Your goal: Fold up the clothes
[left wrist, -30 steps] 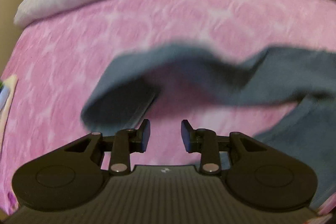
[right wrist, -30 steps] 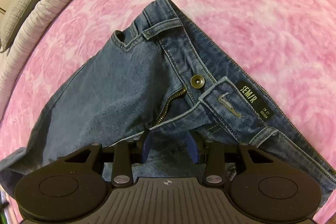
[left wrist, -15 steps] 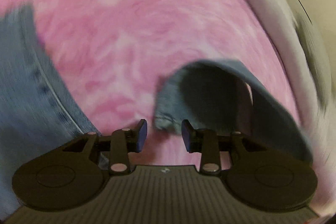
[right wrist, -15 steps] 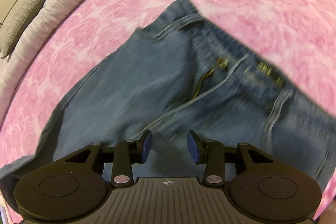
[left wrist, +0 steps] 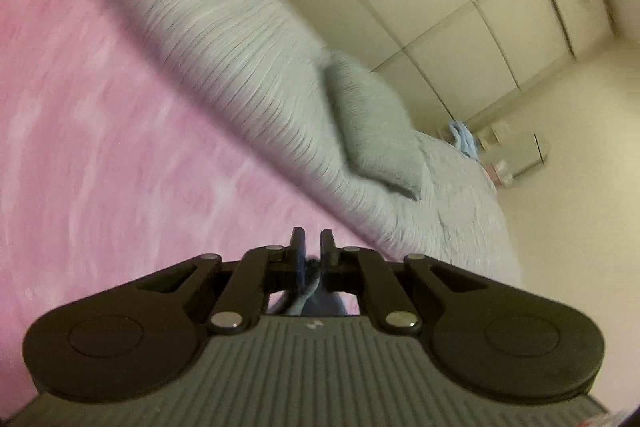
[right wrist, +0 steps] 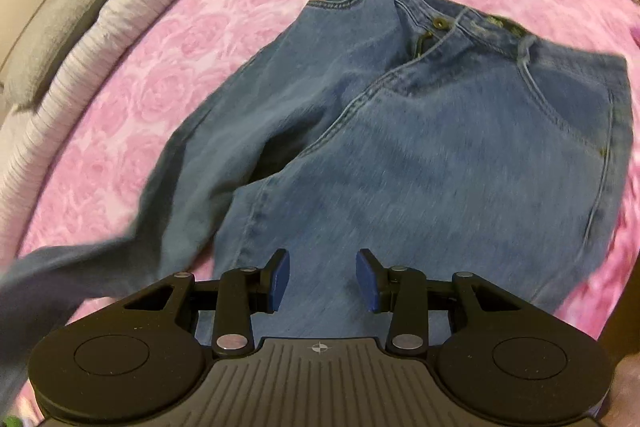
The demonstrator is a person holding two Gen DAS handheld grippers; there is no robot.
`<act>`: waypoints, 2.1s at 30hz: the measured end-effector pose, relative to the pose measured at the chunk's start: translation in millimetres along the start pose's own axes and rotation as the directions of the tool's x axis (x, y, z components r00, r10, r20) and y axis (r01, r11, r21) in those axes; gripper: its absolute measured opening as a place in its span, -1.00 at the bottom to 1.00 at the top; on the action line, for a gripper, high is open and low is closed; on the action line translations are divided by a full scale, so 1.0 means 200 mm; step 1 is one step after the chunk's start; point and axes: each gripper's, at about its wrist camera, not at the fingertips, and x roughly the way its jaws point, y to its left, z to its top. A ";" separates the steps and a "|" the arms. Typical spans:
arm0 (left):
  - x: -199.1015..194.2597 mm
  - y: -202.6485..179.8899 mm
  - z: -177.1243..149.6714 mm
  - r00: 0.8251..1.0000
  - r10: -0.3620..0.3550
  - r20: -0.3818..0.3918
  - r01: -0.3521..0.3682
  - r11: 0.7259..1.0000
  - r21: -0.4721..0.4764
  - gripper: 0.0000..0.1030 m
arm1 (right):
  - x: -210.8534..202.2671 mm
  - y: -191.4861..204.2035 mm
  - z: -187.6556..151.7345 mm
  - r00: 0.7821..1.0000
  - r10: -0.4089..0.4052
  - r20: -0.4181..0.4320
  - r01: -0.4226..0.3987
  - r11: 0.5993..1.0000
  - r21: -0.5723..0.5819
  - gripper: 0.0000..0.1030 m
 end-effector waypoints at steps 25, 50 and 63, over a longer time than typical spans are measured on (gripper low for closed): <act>0.24 0.99 -1.17 0.955 0.272 -0.115 -0.289 0.780 -0.555 -0.35 | 0.16 0.17 -0.14 0.987 0.004 -0.159 -0.022 0.994 -0.110 -0.21; 0.08 0.50 -0.32 0.994 0.078 -0.070 -0.084 0.992 -0.090 -0.96 | 0.15 0.24 -0.10 0.994 -0.001 -0.112 -0.010 0.994 -0.105 -0.21; 0.43 1.11 -0.86 0.878 0.443 -0.183 -0.436 0.897 0.079 -0.78 | 0.13 0.20 -0.16 0.988 -0.027 -0.150 0.007 0.991 -0.130 -0.21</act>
